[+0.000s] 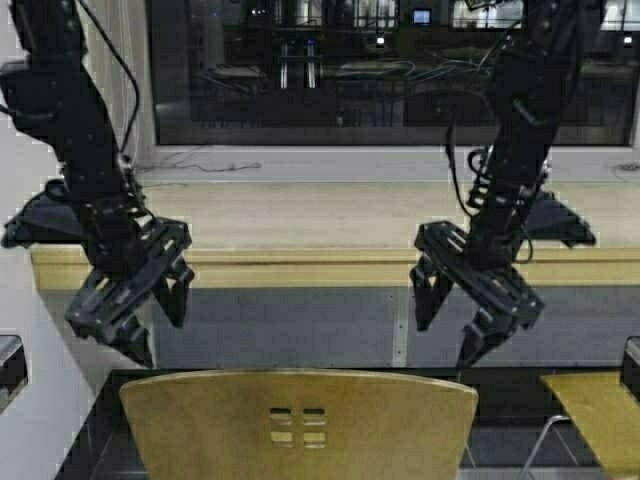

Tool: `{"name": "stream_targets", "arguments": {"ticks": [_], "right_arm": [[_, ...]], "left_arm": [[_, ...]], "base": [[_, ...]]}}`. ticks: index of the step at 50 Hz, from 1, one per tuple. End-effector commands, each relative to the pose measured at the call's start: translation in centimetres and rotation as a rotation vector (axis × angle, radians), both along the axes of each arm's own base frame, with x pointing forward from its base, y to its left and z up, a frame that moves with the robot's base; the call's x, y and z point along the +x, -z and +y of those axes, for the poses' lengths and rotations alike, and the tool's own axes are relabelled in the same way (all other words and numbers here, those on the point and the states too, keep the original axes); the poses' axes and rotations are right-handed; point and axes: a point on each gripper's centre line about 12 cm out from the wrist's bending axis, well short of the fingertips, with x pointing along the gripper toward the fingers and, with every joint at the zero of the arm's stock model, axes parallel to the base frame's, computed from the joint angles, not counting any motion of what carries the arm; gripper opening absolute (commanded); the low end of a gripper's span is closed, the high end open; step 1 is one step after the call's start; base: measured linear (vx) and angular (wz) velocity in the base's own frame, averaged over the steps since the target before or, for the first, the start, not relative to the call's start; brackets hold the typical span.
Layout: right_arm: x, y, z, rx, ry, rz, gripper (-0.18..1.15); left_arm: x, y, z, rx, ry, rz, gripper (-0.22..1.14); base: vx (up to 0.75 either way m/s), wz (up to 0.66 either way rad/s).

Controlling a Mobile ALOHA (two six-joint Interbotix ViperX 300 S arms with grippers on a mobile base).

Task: Push the chairs under the table

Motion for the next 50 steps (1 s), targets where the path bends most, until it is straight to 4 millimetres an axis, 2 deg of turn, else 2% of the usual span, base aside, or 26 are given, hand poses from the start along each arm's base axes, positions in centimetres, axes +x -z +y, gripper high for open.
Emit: {"name": "stream_targets", "arguments": {"ticks": [1,15,23,38,50], "right_arm": [[0.6,-0.1,0.4,0.023,0.049,-0.006,0.97],[1.5,2.0,0.8,0.022,0.08,0.025,0.97],[2.5,2.9,1.3,0.026,0.081,0.021,0.97],[3.8,5.0,1.6,0.02,0.08,0.031,0.97],[5.1,7.4,1.8,0.019,0.078,0.05,0.97]], "left_arm": [[1.2,0.3,-0.5,-0.017,-0.039,-0.013,0.92],[3.0,2.5,-1.3,-0.036,-0.085,0.033,0.92],[4.1,3.1,-1.5,-0.043,-0.094,0.032,0.92],[4.9,4.7,-0.2,-0.03,-0.131,0.054,0.92],[5.2,7.6,0.0,-0.01,-0.139,0.094,0.92]], "base": [[0.0,0.0],[0.0,0.0],[0.0,0.0],[0.0,0.0],[0.0,0.0]]}}
